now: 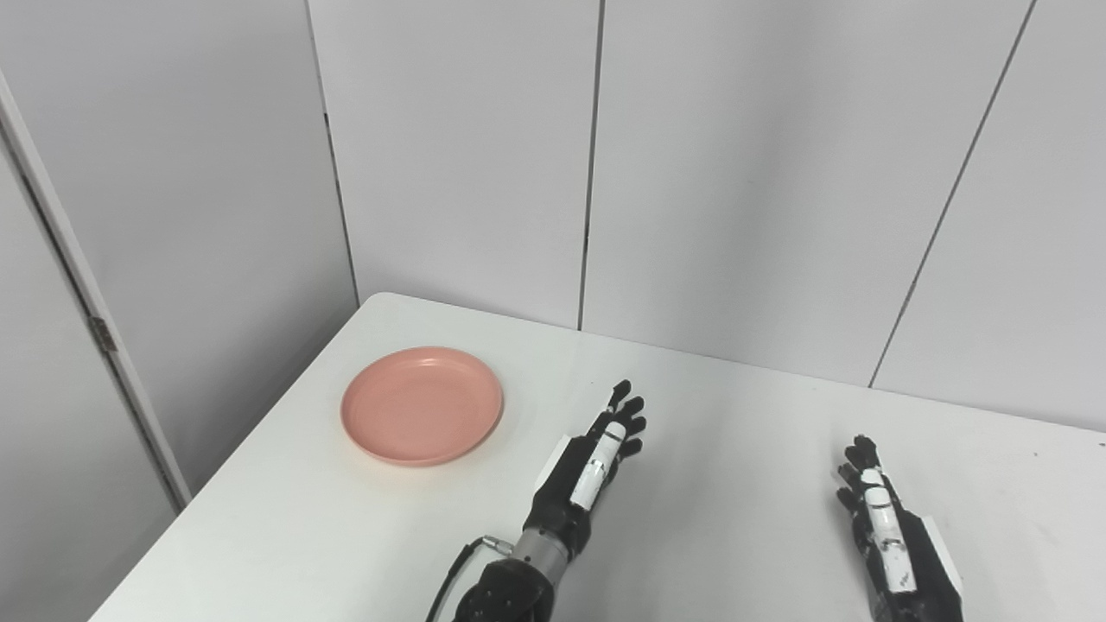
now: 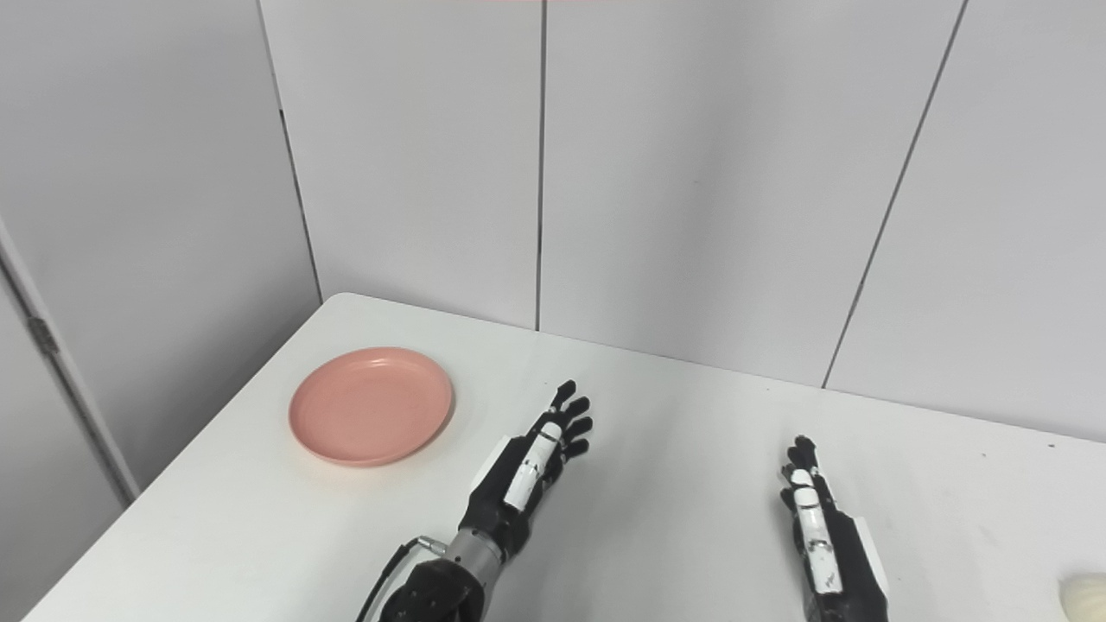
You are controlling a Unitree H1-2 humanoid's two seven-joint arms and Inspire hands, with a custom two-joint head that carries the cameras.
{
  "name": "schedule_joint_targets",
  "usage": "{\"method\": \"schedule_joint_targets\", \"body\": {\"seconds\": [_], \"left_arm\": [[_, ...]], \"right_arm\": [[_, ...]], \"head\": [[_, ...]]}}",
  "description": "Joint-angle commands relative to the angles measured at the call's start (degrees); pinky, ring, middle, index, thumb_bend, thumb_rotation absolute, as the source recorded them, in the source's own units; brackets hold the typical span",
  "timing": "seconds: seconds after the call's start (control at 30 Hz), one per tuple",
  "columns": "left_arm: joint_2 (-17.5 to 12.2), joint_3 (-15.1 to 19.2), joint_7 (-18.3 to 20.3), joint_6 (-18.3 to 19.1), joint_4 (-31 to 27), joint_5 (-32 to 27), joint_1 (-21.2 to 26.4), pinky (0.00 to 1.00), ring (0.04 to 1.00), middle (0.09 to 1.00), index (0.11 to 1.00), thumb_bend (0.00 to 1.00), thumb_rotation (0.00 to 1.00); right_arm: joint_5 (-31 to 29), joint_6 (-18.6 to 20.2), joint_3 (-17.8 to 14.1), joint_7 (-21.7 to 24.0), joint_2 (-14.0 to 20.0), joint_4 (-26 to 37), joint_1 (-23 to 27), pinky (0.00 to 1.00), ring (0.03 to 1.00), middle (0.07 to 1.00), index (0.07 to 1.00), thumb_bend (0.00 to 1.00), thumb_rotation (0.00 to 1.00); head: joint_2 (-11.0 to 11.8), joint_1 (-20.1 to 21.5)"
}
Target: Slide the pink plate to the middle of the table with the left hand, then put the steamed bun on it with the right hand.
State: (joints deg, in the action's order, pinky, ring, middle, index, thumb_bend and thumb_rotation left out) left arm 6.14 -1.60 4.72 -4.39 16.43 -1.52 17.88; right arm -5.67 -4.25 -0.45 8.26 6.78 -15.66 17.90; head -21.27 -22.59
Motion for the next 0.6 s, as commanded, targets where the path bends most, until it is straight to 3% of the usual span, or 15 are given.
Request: {"method": "schedule_joint_targets", "body": {"seconds": [0.0,0.2,0.57], "left_arm": [[0.18,0.41,-0.13,0.77,-5.45,-1.72,2.10,0.93,0.945,0.967,0.982,0.47,1.00],[-0.62,1.68,-1.67,5.52,-15.20,-1.69,3.56,0.98,0.931,0.945,0.957,0.49,1.00],[-3.29,5.08,-4.07,8.34,-28.22,-2.14,2.43,0.96,0.910,0.914,0.929,0.50,1.00]], "right_arm": [[-0.40,-1.19,-0.48,0.79,0.76,-3.56,-2.58,1.00,1.000,1.000,1.000,0.06,1.00],[-0.63,-1.92,-0.70,1.18,1.34,-4.61,-2.39,1.00,1.000,1.000,1.000,0.07,1.00],[-0.87,-1.95,-1.02,1.66,1.62,-4.68,-2.32,1.00,1.000,1.000,1.000,0.09,1.00]], "head": [[-0.12,-0.03],[-0.66,-0.91],[-1.56,-1.77]]}}
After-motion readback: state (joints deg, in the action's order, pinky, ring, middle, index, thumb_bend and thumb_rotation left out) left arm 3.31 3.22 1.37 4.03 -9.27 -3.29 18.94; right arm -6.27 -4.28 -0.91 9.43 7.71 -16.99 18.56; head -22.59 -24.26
